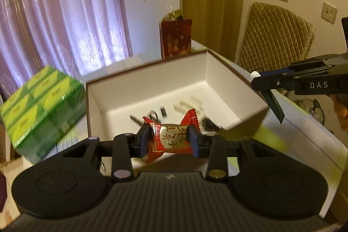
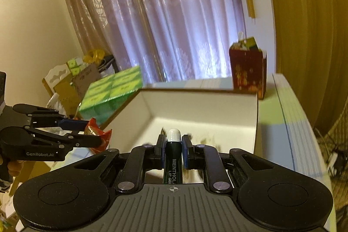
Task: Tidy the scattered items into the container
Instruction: 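Carry red candy with left tool while right tool carries lip gel over box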
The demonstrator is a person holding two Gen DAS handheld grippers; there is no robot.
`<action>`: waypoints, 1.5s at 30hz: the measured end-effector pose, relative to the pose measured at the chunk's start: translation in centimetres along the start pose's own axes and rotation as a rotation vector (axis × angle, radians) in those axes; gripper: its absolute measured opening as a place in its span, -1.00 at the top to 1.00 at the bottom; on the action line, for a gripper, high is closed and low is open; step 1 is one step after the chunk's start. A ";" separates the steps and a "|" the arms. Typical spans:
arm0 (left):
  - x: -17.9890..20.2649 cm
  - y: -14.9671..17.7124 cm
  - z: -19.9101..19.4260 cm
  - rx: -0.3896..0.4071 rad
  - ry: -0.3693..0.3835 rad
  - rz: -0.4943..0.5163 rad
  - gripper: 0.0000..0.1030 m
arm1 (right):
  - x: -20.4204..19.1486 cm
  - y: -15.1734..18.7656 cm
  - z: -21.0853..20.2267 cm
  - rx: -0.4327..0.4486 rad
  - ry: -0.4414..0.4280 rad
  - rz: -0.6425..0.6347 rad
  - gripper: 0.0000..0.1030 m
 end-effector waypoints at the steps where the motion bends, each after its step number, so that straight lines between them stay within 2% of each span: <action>1: -0.3 -0.7 0.3 0.007 -0.001 0.002 0.36 | 0.2 -0.6 0.5 0.001 0.005 -0.007 0.66; 9: -2.3 -4.6 4.0 0.002 -0.013 0.000 0.36 | 2.5 -3.5 4.9 -0.041 0.028 -0.069 0.66; 17: -4.5 -6.6 10.1 -0.064 -0.045 0.008 0.36 | 4.2 -4.2 10.9 -0.123 0.056 -0.219 0.66; 25: -6.3 -6.9 16.4 -0.143 -0.063 -0.012 0.35 | 5.8 -4.1 16.9 -0.201 0.058 -0.348 0.66; 34: -7.5 -6.7 21.9 -0.209 -0.061 -0.049 0.35 | 6.5 -4.4 21.0 -0.259 0.038 -0.410 0.66; 40: -7.5 -6.3 23.8 -0.245 -0.062 -0.047 0.28 | 7.1 -5.0 22.8 -0.303 0.035 -0.431 0.66; 45: -8.2 -6.2 23.7 -0.243 -0.065 -0.068 0.26 | 7.3 -5.2 23.4 -0.330 0.015 -0.435 0.66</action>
Point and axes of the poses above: each gripper's, at about its wrist camera, not at the fingertips, and z roughly the way its jaws point, x to its right, y to its underside, the point moved 4 cm from there along z, roughly the way its jaws point, and after that the axes turned 4 degrees about -x, right-handed, at the moved point
